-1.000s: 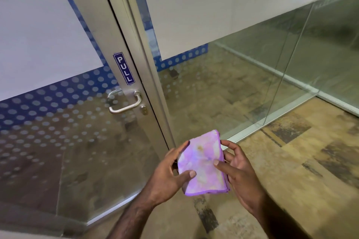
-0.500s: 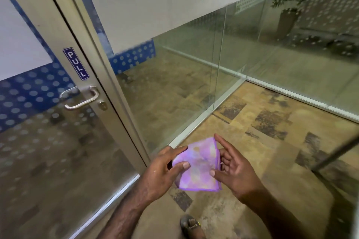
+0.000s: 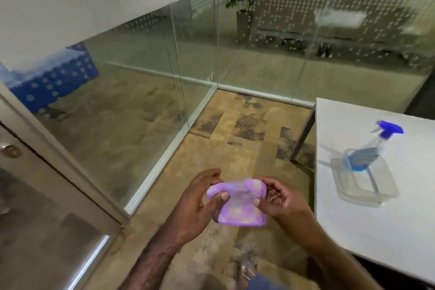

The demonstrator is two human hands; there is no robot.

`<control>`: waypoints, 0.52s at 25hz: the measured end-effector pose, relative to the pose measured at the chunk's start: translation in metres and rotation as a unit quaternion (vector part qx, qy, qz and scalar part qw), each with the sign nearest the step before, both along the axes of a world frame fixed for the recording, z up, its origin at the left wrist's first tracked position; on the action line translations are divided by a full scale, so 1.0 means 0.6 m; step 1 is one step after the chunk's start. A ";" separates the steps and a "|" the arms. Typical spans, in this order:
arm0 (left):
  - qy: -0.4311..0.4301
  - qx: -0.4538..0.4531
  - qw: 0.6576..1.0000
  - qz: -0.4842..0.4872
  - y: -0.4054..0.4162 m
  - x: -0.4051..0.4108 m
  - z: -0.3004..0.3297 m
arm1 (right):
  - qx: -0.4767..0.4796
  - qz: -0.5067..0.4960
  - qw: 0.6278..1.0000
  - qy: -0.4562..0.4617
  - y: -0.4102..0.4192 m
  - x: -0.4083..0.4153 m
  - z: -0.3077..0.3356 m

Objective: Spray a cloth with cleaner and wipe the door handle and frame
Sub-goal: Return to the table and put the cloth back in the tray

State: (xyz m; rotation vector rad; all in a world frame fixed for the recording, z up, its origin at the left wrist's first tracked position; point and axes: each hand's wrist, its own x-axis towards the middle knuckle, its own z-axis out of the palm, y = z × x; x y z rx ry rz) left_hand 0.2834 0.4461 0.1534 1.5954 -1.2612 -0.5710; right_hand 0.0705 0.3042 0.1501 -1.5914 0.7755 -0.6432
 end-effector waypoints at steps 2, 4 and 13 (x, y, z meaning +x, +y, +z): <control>0.072 0.011 0.997 -0.031 -0.029 -0.040 -0.002 | 0.013 -0.043 0.999 0.013 -0.010 -0.048 -0.004; 0.128 0.010 0.991 -0.043 -0.062 -0.083 -0.005 | 0.008 -0.084 0.996 0.015 -0.022 -0.097 -0.008; 0.218 0.054 0.974 -0.002 -0.231 -0.319 -0.040 | 0.149 -0.150 0.977 -0.019 -0.106 -0.301 -0.027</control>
